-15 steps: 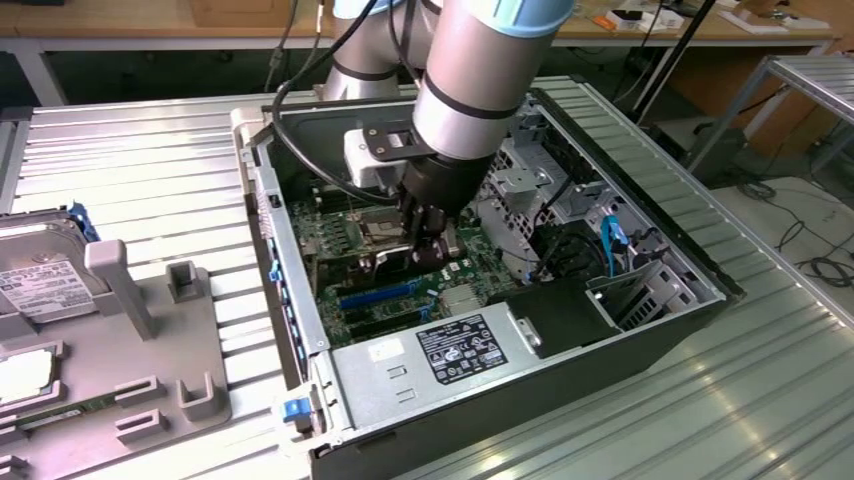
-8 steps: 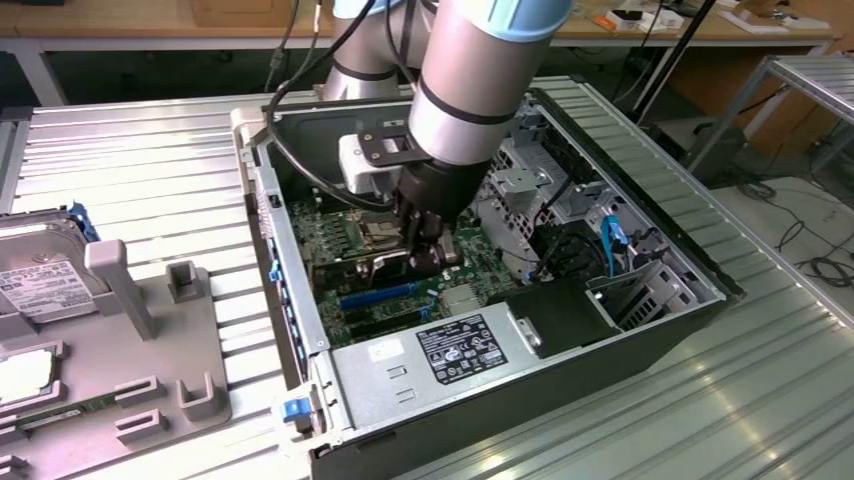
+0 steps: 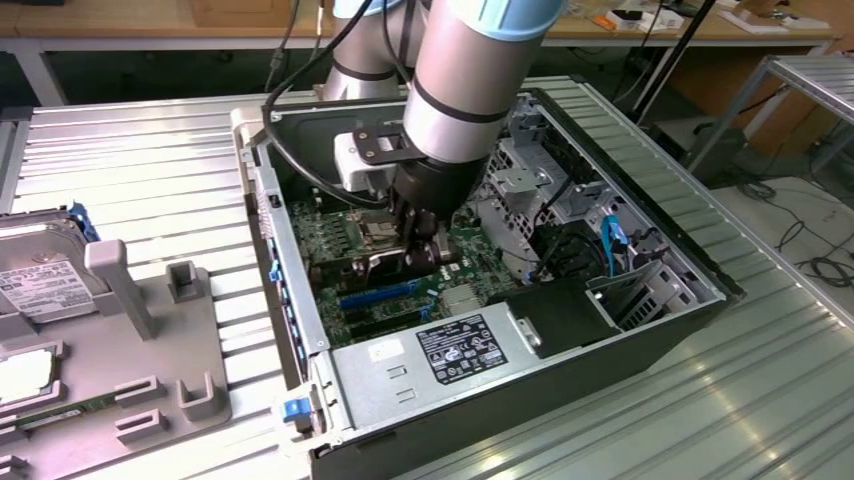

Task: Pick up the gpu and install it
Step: 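Insert the gpu into the slot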

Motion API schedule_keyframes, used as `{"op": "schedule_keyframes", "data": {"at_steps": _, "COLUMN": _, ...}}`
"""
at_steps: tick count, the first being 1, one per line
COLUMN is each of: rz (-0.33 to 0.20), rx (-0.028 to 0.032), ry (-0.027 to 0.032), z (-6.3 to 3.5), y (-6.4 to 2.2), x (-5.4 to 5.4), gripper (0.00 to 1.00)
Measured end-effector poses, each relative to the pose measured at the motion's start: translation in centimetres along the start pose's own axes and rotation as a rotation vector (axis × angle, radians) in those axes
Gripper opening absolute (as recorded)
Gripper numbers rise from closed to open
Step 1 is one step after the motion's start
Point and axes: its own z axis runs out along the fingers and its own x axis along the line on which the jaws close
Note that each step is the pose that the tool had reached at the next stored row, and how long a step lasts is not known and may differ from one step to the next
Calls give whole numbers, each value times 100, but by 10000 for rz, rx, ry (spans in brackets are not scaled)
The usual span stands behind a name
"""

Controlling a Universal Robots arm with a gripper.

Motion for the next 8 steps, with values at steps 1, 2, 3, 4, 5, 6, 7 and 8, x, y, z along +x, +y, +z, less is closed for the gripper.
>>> {"op": "schedule_keyframes", "data": {"at_steps": 1, "rz": -1, "rx": 1, "ry": -2, "z": 6, "y": 0, "x": 0, "gripper": 27}}
{"op": "schedule_keyframes", "data": {"at_steps": 2, "rz": 1, "rx": 7, "ry": -2, "z": 14, "y": 0, "x": 0, "gripper": 27}}
{"op": "schedule_keyframes", "data": {"at_steps": 3, "rz": 0, "rx": 21, "ry": -2, "z": 28, "y": 0, "x": 2, "gripper": 27}}
{"op": "schedule_keyframes", "data": {"at_steps": 4, "rz": -1, "rx": 32, "ry": -2, "z": 40, "y": -1, "x": 3, "gripper": 27}}
{"op": "schedule_keyframes", "data": {"at_steps": 5, "rz": -2, "rx": 34, "ry": -2, "z": 59, "y": 0, "x": 4, "gripper": 27}}
{"op": "schedule_keyframes", "data": {"at_steps": 6, "rz": 0, "rx": 35, "ry": 2, "z": 77, "y": 1, "x": 6, "gripper": 27}}
{"op": "schedule_keyframes", "data": {"at_steps": 7, "rz": 1, "rx": 35, "ry": 15, "z": 107, "y": 1, "x": 8, "gripper": 27}}
{"op": "schedule_keyframes", "data": {"at_steps": 8, "rz": 1, "rx": 35, "ry": 19, "z": 125, "y": 0, "x": 10, "gripper": 27}}
